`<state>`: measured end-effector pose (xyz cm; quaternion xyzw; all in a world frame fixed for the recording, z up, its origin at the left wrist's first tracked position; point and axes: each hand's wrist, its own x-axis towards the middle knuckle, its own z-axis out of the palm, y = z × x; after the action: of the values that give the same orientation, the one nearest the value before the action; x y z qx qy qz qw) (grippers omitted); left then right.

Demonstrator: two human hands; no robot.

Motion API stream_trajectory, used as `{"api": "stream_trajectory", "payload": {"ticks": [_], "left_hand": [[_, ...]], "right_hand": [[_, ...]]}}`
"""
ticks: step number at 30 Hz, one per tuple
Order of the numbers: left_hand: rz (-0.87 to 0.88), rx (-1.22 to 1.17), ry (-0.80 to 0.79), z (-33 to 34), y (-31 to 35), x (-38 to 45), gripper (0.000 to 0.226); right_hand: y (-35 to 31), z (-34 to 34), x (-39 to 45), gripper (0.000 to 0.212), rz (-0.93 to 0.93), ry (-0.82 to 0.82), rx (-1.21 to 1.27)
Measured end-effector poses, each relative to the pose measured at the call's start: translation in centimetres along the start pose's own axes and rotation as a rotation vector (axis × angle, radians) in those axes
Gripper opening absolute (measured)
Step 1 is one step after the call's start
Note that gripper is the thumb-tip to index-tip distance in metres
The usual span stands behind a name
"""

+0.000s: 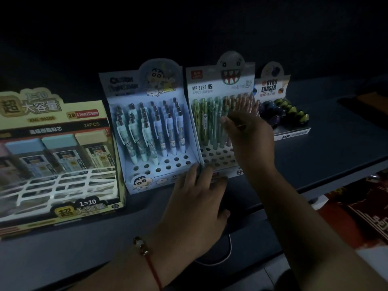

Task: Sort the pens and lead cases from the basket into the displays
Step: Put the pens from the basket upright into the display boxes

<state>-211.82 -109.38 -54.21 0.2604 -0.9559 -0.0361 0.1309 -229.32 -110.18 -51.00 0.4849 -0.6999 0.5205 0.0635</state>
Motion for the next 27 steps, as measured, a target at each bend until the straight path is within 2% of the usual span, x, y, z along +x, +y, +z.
{"api": "stream_trajectory", "payload": {"ticks": [4, 11, 15, 21, 24, 27], "left_hand": [[0.001, 0.005, 0.002, 0.2, -0.1, -0.1, 0.058], [0.004, -0.004, 0.011, 0.0, -0.1, -0.1, 0.061], [-0.008, -0.009, -0.013, 0.0, 0.0, -0.1, 0.061], [-0.053, -0.037, -0.047, -0.6, 0.6, -0.5, 0.065], [-0.054, -0.074, -0.019, -0.8, 1.1, -0.9, 0.060], [-0.039, -0.124, 0.025, -1.4, 2.4, -1.2, 0.058]], "right_hand": [[0.2, 0.6, 0.5, 0.035, 0.006, 0.012, -0.075], [1.2, 1.1, 0.9, 0.028, 0.093, 0.024, -0.086], [1.5, 0.7, 0.2, 0.011, 0.138, 0.024, -0.104], [0.6, -1.5, -2.3, 0.002, 0.108, -0.070, -0.086], [-0.6, -4.1, -3.6, 0.017, 0.094, -0.177, -0.158], [-1.4, -7.6, -5.3, 0.036, 0.104, -0.326, -0.336]]}}
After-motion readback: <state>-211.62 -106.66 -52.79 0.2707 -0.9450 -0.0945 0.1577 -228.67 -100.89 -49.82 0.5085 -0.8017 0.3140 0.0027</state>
